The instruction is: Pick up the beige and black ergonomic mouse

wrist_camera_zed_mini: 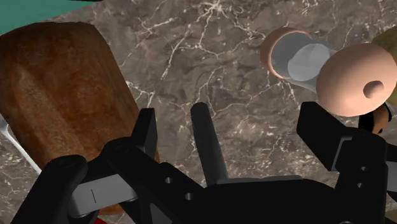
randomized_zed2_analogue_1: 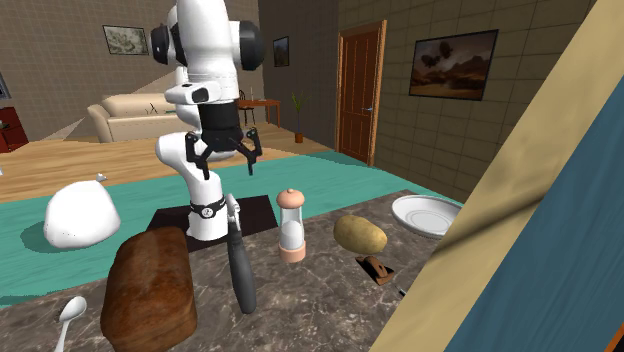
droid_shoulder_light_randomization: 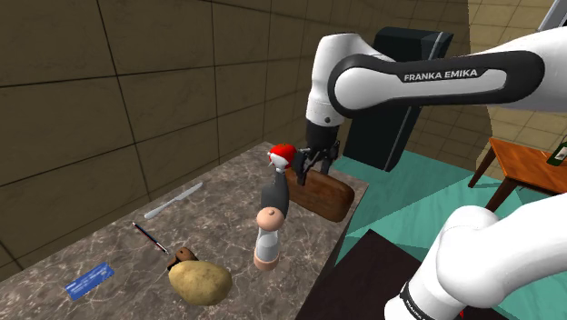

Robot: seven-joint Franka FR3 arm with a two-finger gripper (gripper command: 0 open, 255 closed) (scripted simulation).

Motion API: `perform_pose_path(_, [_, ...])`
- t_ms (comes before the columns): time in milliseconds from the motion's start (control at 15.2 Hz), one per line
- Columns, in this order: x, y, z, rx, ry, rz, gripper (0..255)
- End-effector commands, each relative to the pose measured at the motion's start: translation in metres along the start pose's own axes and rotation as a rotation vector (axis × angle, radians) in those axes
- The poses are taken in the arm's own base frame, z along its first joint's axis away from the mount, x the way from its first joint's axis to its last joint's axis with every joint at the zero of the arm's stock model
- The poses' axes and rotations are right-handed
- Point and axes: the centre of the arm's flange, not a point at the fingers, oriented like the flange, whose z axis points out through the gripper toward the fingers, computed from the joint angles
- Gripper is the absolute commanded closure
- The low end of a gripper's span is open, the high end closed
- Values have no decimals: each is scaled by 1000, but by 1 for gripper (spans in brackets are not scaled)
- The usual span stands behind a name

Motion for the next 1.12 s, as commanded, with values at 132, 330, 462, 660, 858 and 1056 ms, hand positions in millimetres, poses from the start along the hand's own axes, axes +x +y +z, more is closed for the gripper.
perform_pose_path(132, [21,-43,22,-5,-9,-5,0])
perform_pose_path(330, [37,-75,40,-9,-16,-9,0])
perform_pose_path(462, [48,-97,52,-12,-21,-12,0])
perform_pose_path(660, [64,-129,70,-16,-28,-16,0])
perform_pose_path(858, [80,-162,88,-20,-35,-20,0])
perform_pose_path(1056, [96,-194,107,-24,-42,-24,0])
